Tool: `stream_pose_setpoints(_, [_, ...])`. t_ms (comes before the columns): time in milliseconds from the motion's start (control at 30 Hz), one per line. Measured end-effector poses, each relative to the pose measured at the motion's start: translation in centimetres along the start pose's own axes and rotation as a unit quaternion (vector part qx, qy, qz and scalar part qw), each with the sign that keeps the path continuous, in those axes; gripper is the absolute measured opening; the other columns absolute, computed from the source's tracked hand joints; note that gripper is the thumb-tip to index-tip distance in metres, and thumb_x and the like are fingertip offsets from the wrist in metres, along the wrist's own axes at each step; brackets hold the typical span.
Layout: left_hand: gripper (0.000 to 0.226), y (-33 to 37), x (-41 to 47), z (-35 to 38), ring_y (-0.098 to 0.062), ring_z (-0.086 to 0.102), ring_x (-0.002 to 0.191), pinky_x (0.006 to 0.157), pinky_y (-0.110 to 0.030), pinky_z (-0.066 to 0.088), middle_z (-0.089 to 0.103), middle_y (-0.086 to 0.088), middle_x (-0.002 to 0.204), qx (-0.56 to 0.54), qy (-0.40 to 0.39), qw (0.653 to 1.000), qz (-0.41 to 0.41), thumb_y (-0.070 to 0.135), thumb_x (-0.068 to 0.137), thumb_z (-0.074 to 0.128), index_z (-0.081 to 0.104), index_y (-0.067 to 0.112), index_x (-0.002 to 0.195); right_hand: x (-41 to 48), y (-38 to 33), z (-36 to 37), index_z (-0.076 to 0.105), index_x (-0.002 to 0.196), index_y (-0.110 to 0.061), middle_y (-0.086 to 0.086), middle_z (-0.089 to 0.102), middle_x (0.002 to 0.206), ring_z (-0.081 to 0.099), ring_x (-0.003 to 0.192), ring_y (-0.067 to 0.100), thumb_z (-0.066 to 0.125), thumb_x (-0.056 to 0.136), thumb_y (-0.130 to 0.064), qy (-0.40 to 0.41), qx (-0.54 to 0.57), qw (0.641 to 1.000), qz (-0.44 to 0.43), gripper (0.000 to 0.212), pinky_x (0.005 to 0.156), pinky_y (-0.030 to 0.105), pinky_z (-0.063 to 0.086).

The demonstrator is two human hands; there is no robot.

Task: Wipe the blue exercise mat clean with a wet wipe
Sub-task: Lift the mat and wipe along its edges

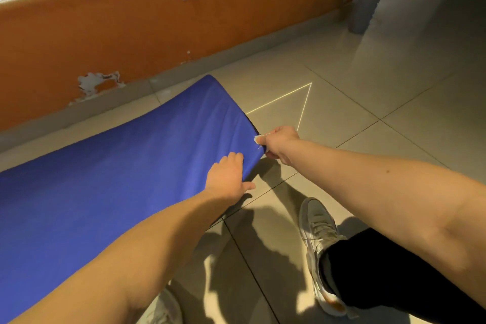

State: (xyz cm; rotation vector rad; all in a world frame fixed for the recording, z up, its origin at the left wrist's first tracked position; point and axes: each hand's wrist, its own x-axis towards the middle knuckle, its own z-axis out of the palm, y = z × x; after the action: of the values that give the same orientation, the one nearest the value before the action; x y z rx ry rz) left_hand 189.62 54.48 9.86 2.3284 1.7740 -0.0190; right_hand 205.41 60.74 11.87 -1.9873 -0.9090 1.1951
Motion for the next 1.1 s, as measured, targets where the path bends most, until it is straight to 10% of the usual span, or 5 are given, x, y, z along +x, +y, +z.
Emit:
stream_pose_setpoints(267, [0.017, 0.7, 0.7, -3.8, -0.021, 0.053, 0.070, 0.061, -0.034, 0.039, 0.054, 0.000, 0.090, 0.017, 0.069, 0.997, -0.042, 0.028, 0.087, 0.060, 0.052, 0.019, 0.099, -0.9, -3.7, -1.7, 0.068, 0.096, -0.001, 0.014, 0.071, 0.084, 0.065, 0.061, 0.020, 0.084, 0.085, -0.021, -0.046, 0.012, 0.999, -0.008, 0.027, 0.061, 0.033, 0.064])
stream_pose_setpoints(467, [0.010, -1.4, 2.1, -9.3, -0.024, 0.052, 0.065, 0.055, -0.034, 0.035, 0.054, 0.000, 0.079, 0.065, 0.110, 0.992, 0.011, 0.026, 0.082, 0.057, 0.049, 0.021, 0.086, -1.1, -8.6, -4.3, 0.069, 0.088, -0.008, 0.009, 0.065, 0.077, 0.061, 0.070, 0.025, 0.080, 0.088, -0.027, -0.033, -0.084, 0.973, -0.214, 0.022, 0.073, 0.041, 0.061])
stream_pose_setpoints(700, [0.013, -4.8, 2.8, -13.7, -0.017, 0.049, 0.064, 0.054, -0.033, 0.031, 0.051, 0.004, 0.076, 0.039, 0.131, 0.988, 0.066, 0.035, 0.085, 0.057, 0.048, 0.026, 0.085, -2.6, -11.8, -2.5, 0.078, 0.098, -0.016, -0.010, 0.071, 0.088, 0.062, 0.078, -0.002, 0.071, 0.094, -0.022, -0.032, -0.081, 0.891, -0.445, 0.010, 0.073, 0.009, 0.042])
stream_pose_setpoints(867, [0.015, -7.0, 3.3, -11.5, -0.014, 0.055, 0.065, 0.059, -0.033, 0.049, 0.060, 0.007, 0.078, -0.041, 0.183, 0.982, 0.024, 0.040, 0.084, 0.061, 0.061, 0.027, 0.092, -0.9, -10.5, -0.9, 0.076, 0.117, -0.012, 0.002, 0.073, 0.122, 0.066, 0.116, 0.015, 0.071, 0.094, -0.015, -0.100, -0.204, 0.787, -0.574, 0.024, 0.106, 0.031, 0.048])
stream_pose_setpoints(1100, [0.015, -7.9, 4.3, -9.5, -0.009, 0.053, 0.062, 0.059, -0.028, 0.048, 0.060, 0.010, 0.076, -0.056, 0.220, 0.974, -0.006, 0.043, 0.088, 0.060, 0.062, 0.029, 0.094, 1.0, -10.8, -0.2, 0.073, 0.123, -0.004, 0.015, 0.071, 0.122, 0.066, 0.111, 0.033, 0.073, 0.089, -0.005, -0.103, -0.323, 0.651, -0.679, 0.033, 0.100, 0.040, 0.050])
